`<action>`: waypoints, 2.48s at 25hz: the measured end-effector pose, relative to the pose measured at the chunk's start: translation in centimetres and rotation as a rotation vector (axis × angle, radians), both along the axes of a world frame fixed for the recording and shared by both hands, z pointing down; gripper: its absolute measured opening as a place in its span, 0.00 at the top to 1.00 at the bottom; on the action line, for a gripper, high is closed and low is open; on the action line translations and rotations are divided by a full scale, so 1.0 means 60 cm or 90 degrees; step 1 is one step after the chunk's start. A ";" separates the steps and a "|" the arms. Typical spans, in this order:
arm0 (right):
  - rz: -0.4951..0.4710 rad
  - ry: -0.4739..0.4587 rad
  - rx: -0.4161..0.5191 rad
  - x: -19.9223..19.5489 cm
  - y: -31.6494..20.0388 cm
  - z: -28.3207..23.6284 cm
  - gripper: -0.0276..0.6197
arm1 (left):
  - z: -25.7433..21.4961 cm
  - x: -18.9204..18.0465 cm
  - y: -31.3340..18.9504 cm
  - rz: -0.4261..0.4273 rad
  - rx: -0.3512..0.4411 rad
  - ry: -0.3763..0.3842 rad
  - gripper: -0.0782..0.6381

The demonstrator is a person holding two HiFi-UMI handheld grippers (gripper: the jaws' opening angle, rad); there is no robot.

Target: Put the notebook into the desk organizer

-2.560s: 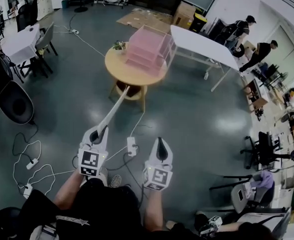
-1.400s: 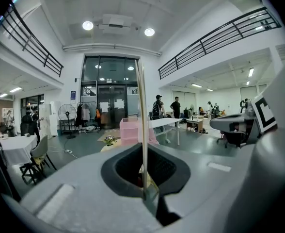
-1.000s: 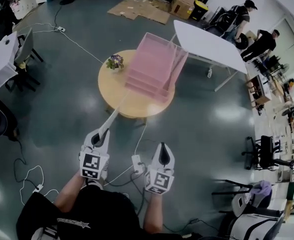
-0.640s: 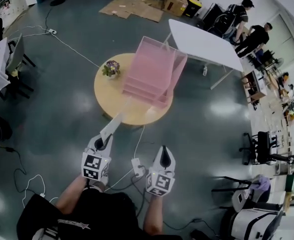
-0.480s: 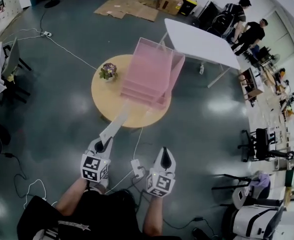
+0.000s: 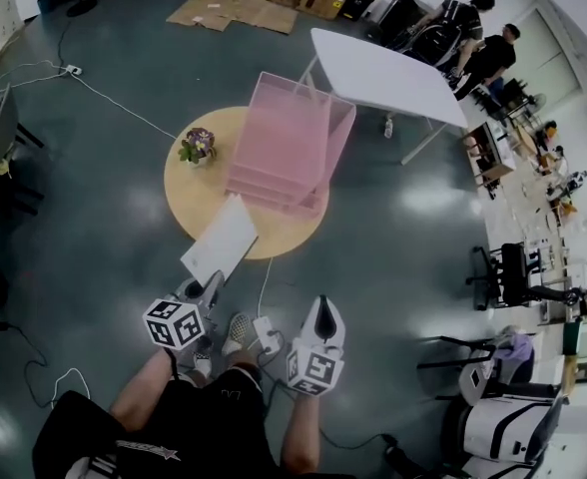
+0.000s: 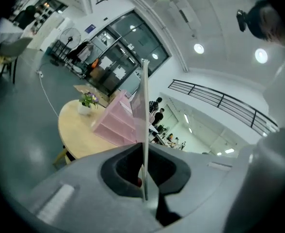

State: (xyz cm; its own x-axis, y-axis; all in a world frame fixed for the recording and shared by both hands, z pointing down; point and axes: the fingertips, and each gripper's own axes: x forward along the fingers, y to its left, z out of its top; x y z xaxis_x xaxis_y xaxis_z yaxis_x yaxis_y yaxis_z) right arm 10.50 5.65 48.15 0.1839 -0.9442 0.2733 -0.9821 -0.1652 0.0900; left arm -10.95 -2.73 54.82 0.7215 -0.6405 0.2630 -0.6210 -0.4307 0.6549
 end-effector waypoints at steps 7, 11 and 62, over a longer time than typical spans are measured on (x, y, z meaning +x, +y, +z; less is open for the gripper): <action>0.001 -0.002 -0.006 0.030 -0.034 0.014 0.95 | 0.047 0.041 -0.042 -0.022 -0.100 0.130 0.87; -0.002 -0.006 -0.001 0.043 -0.064 0.017 0.95 | 0.072 0.062 -0.062 -0.039 -0.161 0.198 0.87; -0.018 -0.029 -0.093 0.175 -0.252 0.106 0.95 | 0.162 0.203 -0.297 -0.100 -0.247 0.357 0.87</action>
State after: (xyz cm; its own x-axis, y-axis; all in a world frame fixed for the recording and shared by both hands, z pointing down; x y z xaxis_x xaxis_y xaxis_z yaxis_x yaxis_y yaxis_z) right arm 21.02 -9.47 54.48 0.1414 -0.8987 0.4151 -0.9899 -0.1254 0.0658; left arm 1.21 -20.56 64.55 0.7214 -0.6840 0.1087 -0.1796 -0.0331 0.9832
